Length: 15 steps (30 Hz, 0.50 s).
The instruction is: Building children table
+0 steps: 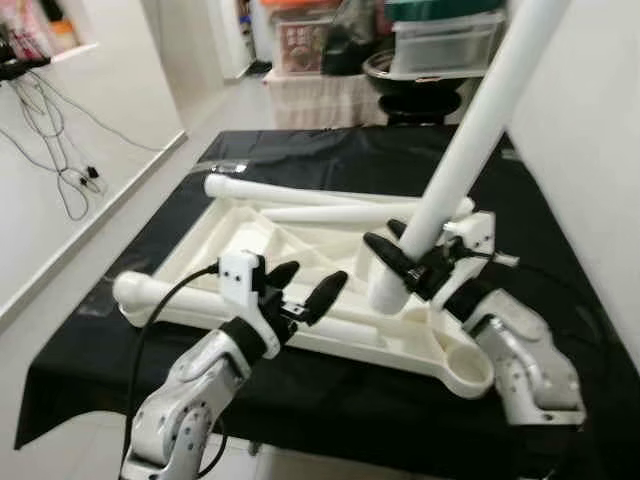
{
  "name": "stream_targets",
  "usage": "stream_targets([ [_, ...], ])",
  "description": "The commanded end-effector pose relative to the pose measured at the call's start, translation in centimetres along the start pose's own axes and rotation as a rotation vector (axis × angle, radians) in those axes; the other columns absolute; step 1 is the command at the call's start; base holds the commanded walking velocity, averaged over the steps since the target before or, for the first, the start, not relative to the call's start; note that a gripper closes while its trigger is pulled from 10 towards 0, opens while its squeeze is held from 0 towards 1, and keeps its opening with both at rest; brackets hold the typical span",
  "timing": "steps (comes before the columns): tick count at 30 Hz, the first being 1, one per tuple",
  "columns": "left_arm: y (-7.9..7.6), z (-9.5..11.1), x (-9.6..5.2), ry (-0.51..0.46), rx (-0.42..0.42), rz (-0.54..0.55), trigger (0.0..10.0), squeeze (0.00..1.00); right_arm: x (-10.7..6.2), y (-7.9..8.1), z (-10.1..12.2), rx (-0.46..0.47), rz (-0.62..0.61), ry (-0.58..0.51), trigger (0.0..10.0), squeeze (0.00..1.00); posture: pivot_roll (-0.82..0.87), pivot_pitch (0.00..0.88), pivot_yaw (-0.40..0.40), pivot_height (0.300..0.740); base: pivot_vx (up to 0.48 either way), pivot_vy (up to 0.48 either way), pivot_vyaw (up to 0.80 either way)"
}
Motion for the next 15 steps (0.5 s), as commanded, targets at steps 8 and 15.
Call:
stream_targets([
  [8, 1.6, -4.8, -3.5, 0.224, 0.119, 0.087, 10.0, 0.00, -2.6, 4.0, 0.6, -0.021, 0.357, 0.012, 10.0, 0.00, -0.07, 0.106, 0.064, 0.740, 0.000, 0.000, -0.70],
  [15, 2.6, -4.9, -4.3, 0.232, 0.149, 0.163, 10.0, 0.00, -3.5, 4.5, 0.7, -0.051, 0.433, 0.042, 10.0, 0.00, -0.07, 0.108, 0.073, 0.740, 0.000, 0.137, -0.34],
])
Point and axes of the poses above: a point about 5 cm out from each wrist's last joint towards the gripper, its own x axis pointing out of the wrist towards the gripper, its own z axis along the axis of the wrist's last joint, y = z × x, the point moved 3 cm from there along x, pointing out of the wrist towards the gripper, and after that the axes turned 13 degrees about -x, right-handed, at the moved point
